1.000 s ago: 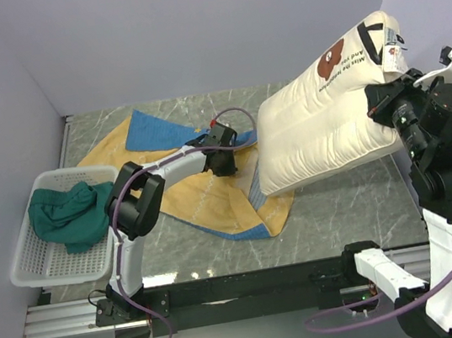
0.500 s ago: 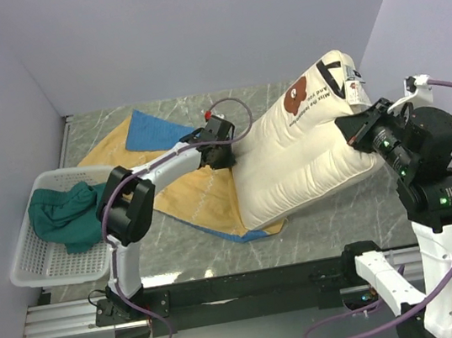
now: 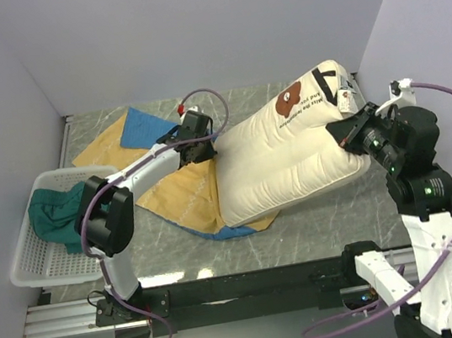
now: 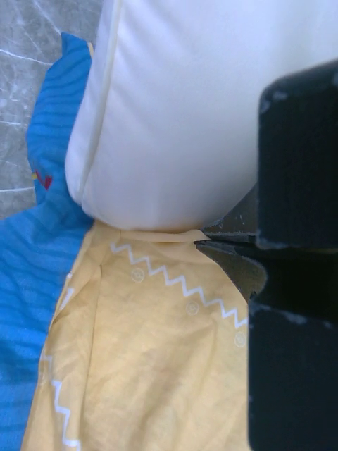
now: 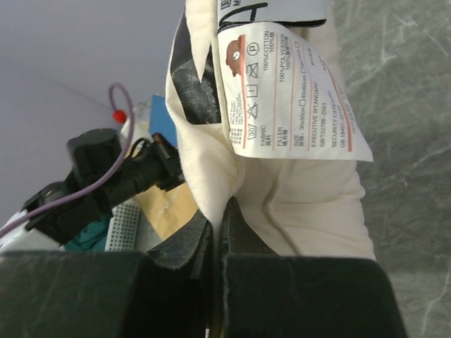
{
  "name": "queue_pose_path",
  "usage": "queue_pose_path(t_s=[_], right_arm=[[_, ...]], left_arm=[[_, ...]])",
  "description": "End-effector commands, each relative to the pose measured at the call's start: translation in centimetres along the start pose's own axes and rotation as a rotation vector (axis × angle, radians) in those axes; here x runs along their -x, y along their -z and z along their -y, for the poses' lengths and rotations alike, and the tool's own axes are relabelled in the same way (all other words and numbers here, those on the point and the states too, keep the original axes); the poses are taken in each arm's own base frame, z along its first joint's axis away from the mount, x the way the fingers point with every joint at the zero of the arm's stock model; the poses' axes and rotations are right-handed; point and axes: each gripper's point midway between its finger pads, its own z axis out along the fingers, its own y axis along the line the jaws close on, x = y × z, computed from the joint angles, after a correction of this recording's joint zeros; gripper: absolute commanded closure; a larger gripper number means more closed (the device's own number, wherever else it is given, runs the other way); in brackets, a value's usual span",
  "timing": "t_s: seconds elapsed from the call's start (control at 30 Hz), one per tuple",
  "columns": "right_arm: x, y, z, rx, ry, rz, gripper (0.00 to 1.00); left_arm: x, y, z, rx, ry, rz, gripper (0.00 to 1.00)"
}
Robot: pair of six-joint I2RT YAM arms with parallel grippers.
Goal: Put the pillow into the pillowcase
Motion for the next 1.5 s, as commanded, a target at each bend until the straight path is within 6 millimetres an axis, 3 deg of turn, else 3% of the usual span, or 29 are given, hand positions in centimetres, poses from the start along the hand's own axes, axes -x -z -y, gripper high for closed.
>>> queue_pose_path(t_s=[0.0,0.07,0.13,0.33,0.77,0.9,1.03,1.3,1.47], right_arm=[[4.1,-0.8,-0.6,0.003,0.034,0.139,1.00],[5.0,-1.9,1.8,-0.106,0.035,0.173,1.00],[6.0,-2.6,2.3,-0.117,0.038,0.203,1.00],[8.7,-3.2,2.5,-0.144,-0.002,0.264,1.00],[12.1,-3.0,3.6,-0.199,-0.046,0.416,1.00],[11.9,-3.9,2.6,-0.129,-0.087,0.395,1.00],[9.0,-4.2,1.4,-0.012,-0.135,0.312,1.00],[5.5,-0.1,-2.4,0.180,-0.177,0.240,1.00],[4.8,0.9,-3.9,0.241,-0.208,0.195,1.00]], left_arm=[[2.7,2.2,1.0,-0.052,0.014,0.102,0.99],[2.4,2.5,0.8,-0.057,0.006,0.092,0.99],[2.1,2.7,0.6,-0.056,-0.009,0.086,0.99],[1.2,3.7,-0.2,-0.052,-0.057,0.052,0.99],[-0.2,6.5,0.8,-0.144,-0.197,-0.066,0.99],[-0.4,6.9,1.5,-0.182,-0.192,-0.080,0.97],[0.4,7.1,2.5,-0.206,-0.164,-0.068,0.95],[3.0,7.7,5.0,-0.259,-0.039,-0.006,0.96],[4.1,8.0,4.9,-0.233,0.002,0.042,0.95]])
